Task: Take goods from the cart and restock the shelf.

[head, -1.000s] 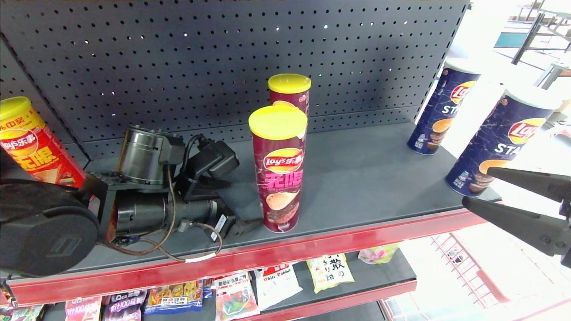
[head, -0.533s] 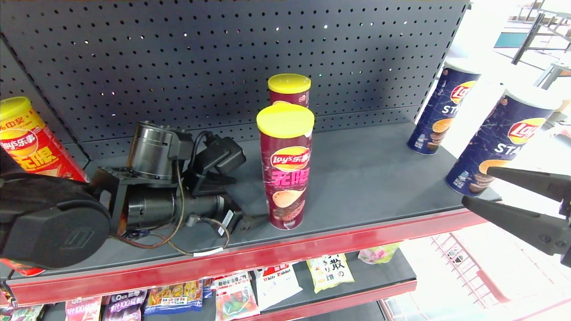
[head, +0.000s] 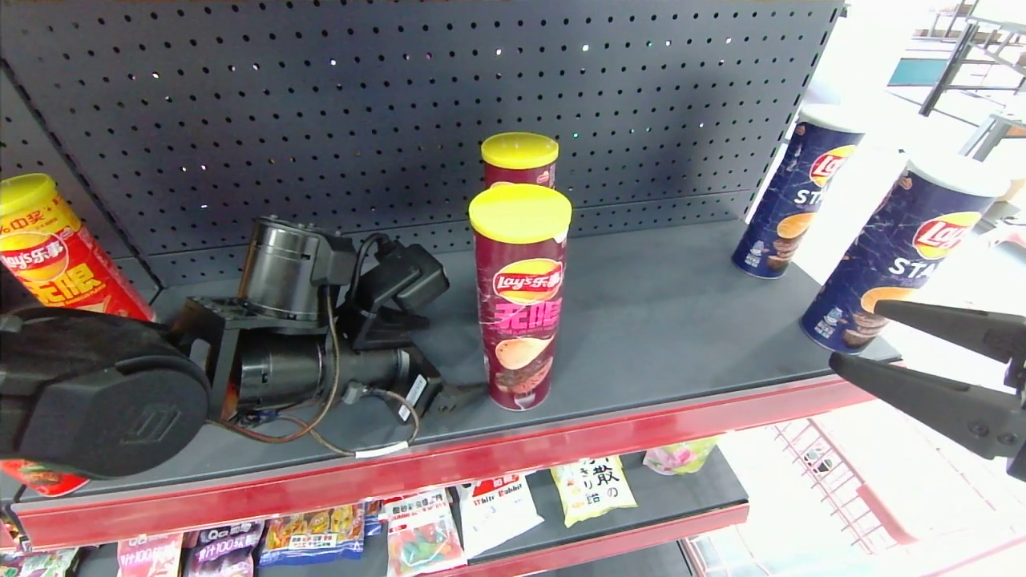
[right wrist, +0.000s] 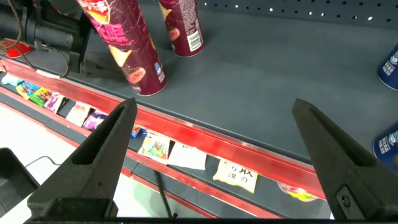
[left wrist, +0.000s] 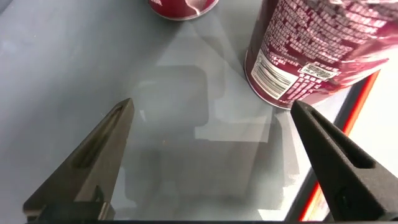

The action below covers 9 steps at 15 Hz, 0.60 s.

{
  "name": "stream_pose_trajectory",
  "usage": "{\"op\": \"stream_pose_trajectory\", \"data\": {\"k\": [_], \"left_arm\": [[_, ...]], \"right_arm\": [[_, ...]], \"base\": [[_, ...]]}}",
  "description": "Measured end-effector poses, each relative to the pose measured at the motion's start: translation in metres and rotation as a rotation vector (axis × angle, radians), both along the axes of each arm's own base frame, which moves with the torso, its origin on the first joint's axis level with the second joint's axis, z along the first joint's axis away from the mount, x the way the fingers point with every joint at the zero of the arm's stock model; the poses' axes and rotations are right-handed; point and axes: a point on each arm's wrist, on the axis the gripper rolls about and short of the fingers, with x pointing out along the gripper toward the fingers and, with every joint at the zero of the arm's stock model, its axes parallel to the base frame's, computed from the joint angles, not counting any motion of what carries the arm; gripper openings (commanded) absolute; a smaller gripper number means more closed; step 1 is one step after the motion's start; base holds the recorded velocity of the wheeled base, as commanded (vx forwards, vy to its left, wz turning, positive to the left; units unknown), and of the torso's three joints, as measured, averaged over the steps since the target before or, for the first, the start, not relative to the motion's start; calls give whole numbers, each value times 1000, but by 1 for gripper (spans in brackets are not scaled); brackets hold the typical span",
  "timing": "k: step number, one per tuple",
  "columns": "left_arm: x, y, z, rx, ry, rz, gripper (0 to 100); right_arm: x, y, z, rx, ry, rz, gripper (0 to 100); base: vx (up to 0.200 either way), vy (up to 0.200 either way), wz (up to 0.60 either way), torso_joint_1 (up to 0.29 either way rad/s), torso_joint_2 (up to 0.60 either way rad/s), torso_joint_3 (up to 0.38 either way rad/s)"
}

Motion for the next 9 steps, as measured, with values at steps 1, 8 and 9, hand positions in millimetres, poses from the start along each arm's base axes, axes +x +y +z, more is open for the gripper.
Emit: {"op": "stream_pose_trajectory", "data": {"k": [1,8,9], "left_arm": [[0,0,0,0,0,0,100],[-58,38,29,31,-33,109,100],[-82,54,40,32,-37,151,100]], "right_arm": [[0,0,0,-1,1,0,100],[-13,-4,-4,6,-17,26,100],[-21,-7,-7,9,-25,31,100]], "base": [[0,0,0,0,0,0],[0,0,0,0,0,0],[0,0,0,0,0,0]]}}
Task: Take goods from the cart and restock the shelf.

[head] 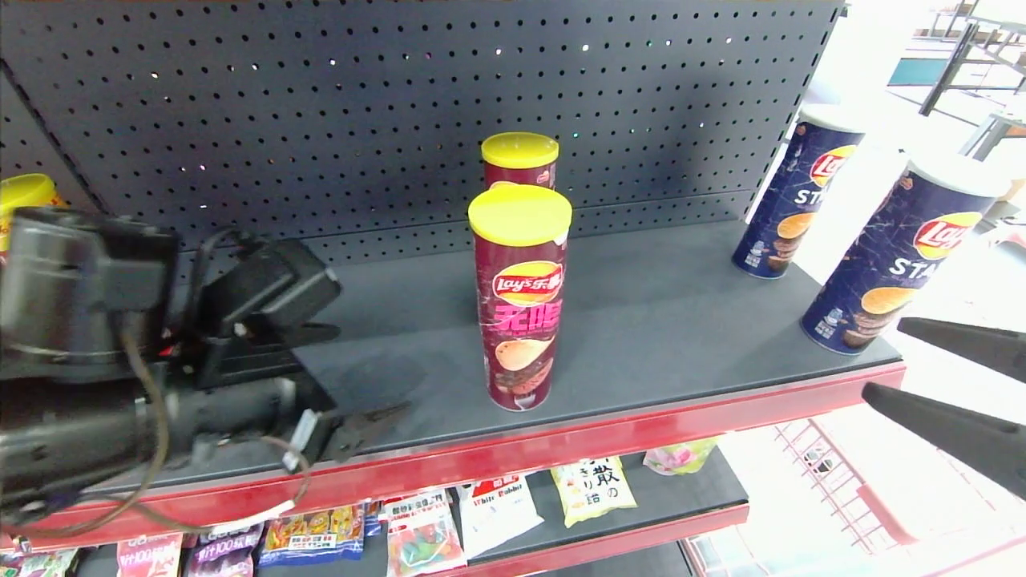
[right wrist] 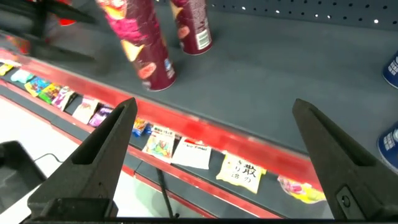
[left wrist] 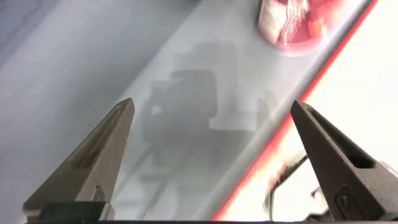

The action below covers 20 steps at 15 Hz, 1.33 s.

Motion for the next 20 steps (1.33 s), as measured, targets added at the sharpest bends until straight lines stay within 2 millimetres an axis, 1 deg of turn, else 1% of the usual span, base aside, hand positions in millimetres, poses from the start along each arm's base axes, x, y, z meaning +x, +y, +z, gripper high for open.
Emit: {"op": "stream_pose_trajectory", "data": {"k": [1,3,4,5,6,7,8,9,10,11,12,13,15,17,18,20], "left_arm": [[-19,13,8,-10,-5,34,100],[-79,53,20,-36,6,143,100],[-109,73,20,-63,13,209,100],[-139,92,14,-98,28,302,100],[-169,107,5,-151,34,430,100],[-192,115,-7,-195,21,564,100],[-213,116,-23,-233,1,690,100],[-229,114,-47,-260,0,812,100],[-235,112,-62,-283,-6,866,100],[-237,109,-75,-319,-48,862,100],[-233,108,-80,-344,-127,786,100],[-227,107,-90,-347,-187,721,100],[-214,106,-103,-372,-347,628,100],[-210,107,-117,-359,-364,653,100],[-210,108,-121,-357,-362,658,100],[-208,108,-122,-370,-408,664,100]], "right_arm": [[-8,-3,-3,-1,-2,1,100],[-33,-15,-14,-17,24,-40,100],[-47,-23,-21,-34,59,-102,100],[-61,-31,-27,-55,107,-193,100],[-77,-39,-33,-68,134,-306,100],[-91,-45,-40,-77,147,-406,100],[-105,-49,-48,-86,152,-500,100],[-117,-51,-58,-95,158,-586,100],[-126,-53,-67,-94,151,-630,100],[-132,-53,-78,-90,139,-657,100],[-136,-53,-93,-88,136,-667,100],[-135,-53,-102,-75,113,-671,100],[-128,-52,-110,-13,-20,-660,100],[-118,-50,-124,30,-140,-638,100],[-115,-50,-134,21,-133,-624,100],[-114,-48,-143,3,-105,-529,100]], "base": [[0,0,0,0,0,0],[0,0,0,0,0,0],[0,0,0,0,0,0],[0,0,0,0,0,0],[0,0,0,0,0,0],[0,0,0,0,0,0],[0,0,0,0,0,0],[0,0,0,0,0,0],[0,0,0,0,0,0],[0,0,0,0,0,0],[0,0,0,0,0,0],[0,0,0,0,0,0],[0,0,0,0,0,0],[0,0,0,0,0,0],[0,0,0,0,0,0],[0,0,0,0,0,0]]}}
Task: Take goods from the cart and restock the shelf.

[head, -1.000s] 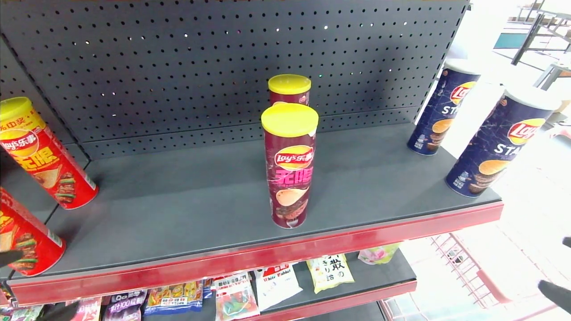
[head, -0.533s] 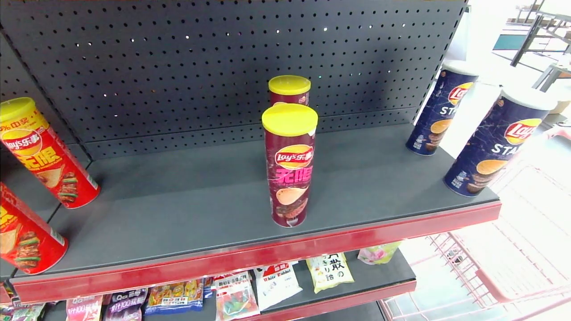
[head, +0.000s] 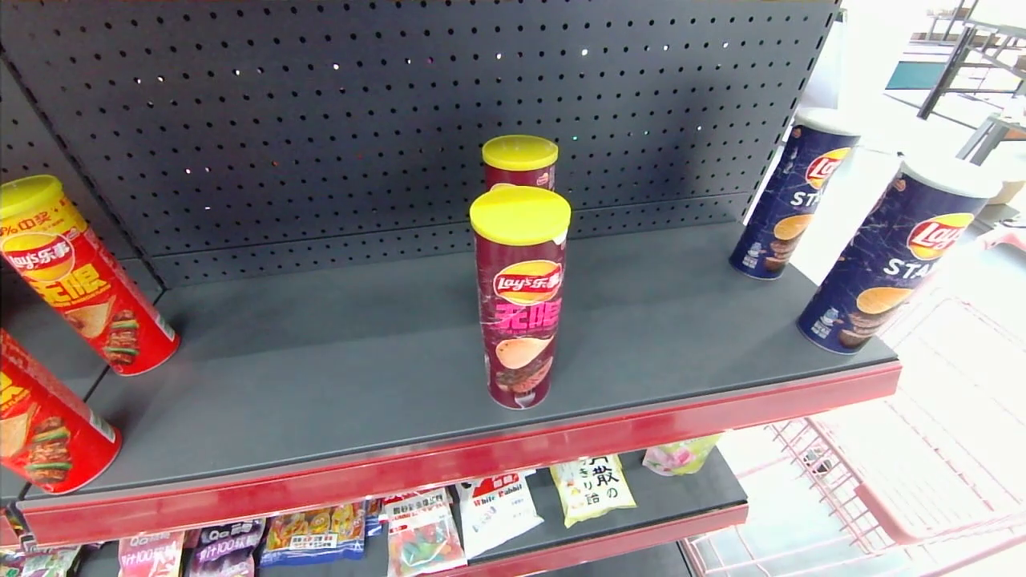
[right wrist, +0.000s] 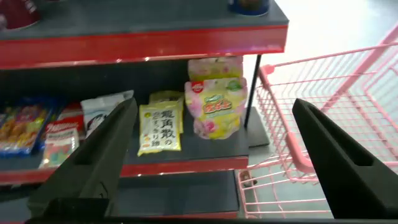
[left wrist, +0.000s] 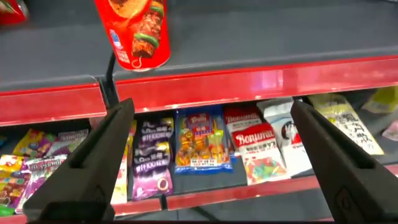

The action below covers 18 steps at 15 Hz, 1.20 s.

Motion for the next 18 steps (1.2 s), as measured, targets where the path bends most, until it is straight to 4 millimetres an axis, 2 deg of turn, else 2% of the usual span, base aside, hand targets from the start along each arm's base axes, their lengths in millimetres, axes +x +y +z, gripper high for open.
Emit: {"op": "stream_pose_trajectory", "data": {"k": [5,8,9,14,17,18], "left_arm": [[3,1,-5,4,-24,34,100],[3,1,-5,3,-24,32,100],[3,1,-5,1,-23,33,100],[3,1,-5,1,-23,27,100],[3,0,-5,1,-23,15,100],[3,0,-5,1,-23,14,100]], "right_arm": [[0,1,-2,-16,-2,65,100],[0,-1,-11,-25,85,-37,100],[0,-1,-11,-4,83,-42,100],[0,-1,-11,-10,78,-40,100],[0,-1,-11,-9,79,-41,100],[0,-1,-11,-8,79,-41,100]], "base": [[0,0,0,0,0,0],[0,0,0,0,0,0],[-200,0,0,2,7,2],[0,0,0,0,0,0],[0,0,600,1,5,4],[0,0,0,0,0,0]]}}
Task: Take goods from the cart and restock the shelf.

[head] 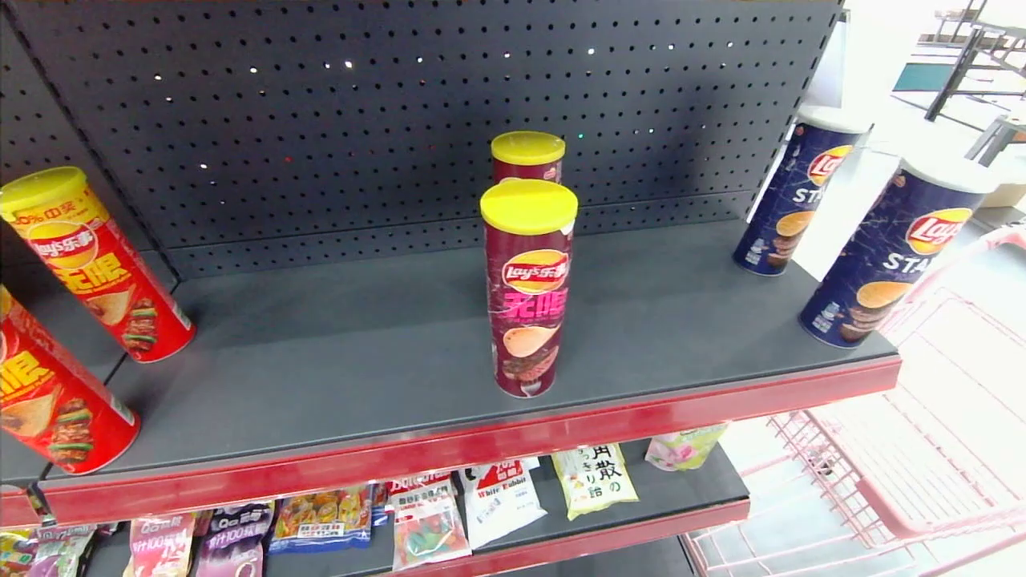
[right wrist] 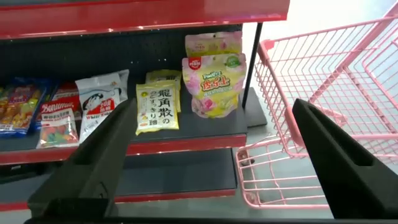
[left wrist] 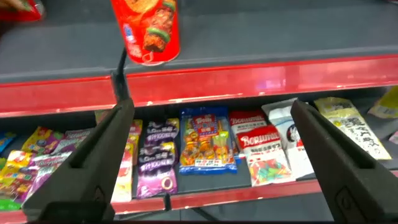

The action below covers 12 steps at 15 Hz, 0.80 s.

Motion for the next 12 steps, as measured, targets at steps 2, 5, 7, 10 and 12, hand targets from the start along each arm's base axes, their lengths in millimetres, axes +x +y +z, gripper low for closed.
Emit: {"op": "stream_pose_trajectory", "data": {"k": [2,5,7,10,12], "left_arm": [[0,0,0,1,0,1,100],[0,0,0,3,0,0,100],[0,0,0,3,0,-1,100],[0,0,0,5,0,1,100],[0,0,0,7,0,-1,100]], "right_arm": [[0,0,0,1,1,-1,100],[0,0,0,1,1,1,100],[0,0,0,1,1,0,100],[0,0,0,1,1,1,100],[0,0,0,1,1,1,100]], "base": [[0,0,0,0,0,0],[0,0,0,0,0,0],[0,0,0,0,0,0],[0,0,0,0,0,0],[0,0,0,0,0,0]]}}
